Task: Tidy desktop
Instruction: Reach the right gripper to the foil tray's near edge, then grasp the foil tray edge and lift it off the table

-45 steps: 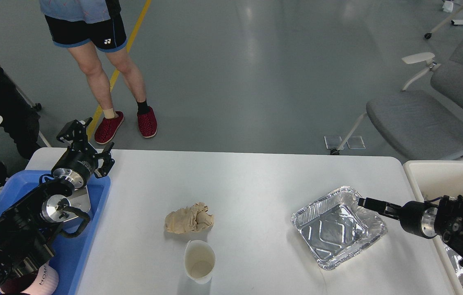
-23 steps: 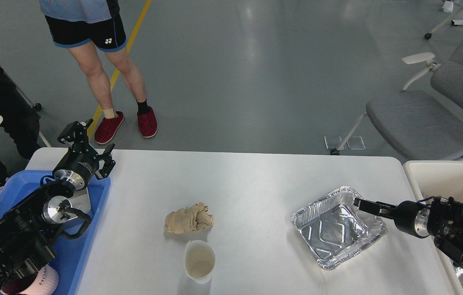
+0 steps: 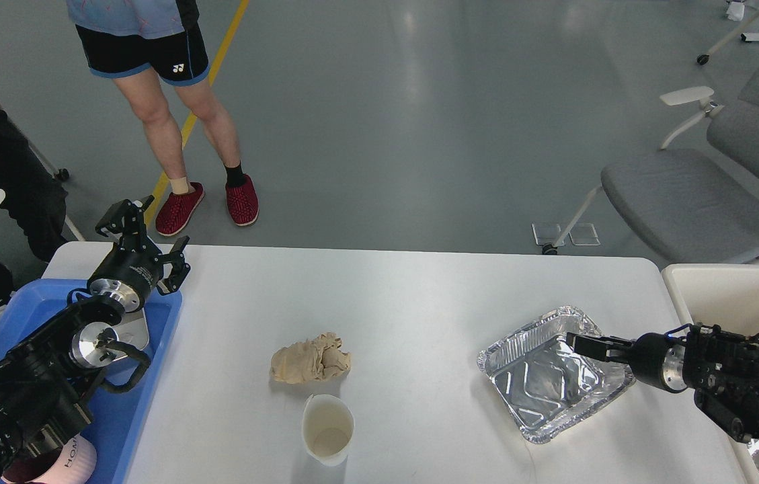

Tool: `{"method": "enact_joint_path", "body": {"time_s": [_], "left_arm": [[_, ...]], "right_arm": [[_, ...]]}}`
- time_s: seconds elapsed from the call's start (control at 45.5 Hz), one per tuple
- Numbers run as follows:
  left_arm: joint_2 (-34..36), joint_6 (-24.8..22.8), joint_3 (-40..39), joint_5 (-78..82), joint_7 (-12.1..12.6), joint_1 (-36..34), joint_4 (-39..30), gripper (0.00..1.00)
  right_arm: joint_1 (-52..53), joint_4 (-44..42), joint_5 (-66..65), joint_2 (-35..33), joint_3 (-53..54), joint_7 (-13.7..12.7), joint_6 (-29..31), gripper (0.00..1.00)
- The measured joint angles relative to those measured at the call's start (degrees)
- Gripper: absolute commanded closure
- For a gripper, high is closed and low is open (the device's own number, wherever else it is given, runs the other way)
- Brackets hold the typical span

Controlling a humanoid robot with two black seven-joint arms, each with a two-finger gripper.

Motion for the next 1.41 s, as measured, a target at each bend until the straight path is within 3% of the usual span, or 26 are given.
{"method": "enact_joint_path", "body": {"time_s": [0.154,0.374,0.528,1.056,1.408], "left_arm": [[0.00,0.01,0.00,0.01,0.00,0.00,0.00,0.09],[-0.01,0.10,0.01,0.09,0.00,0.00,0.00,0.09],[-0.01,0.50,0.03,0.09,0.00,0.00,0.00,0.09],[-0.12,0.86,0.09,0.09,0.00,0.00,0.00,0.09],[-0.59,0.92,0.09,0.24,0.01,-0.08,-0.01,0.09]], "right_arm": [[-0.01,-0.88,0.07,0.12,-0.35,0.23,-0.02,0.60],[-0.09,-0.88,0.25,-0.17,-1.93,3.71,-0.02,0.88],[0.12,-0.80,0.27,-0.21,-2.08,4.96,0.32,0.99],[0.52,-0.82,0.85,-1.69,-4.43,6.72,1.96,1.00],[3.89,-1.01,4.32,-1.94,-3.79,5.72,9.98,1.00]]}}
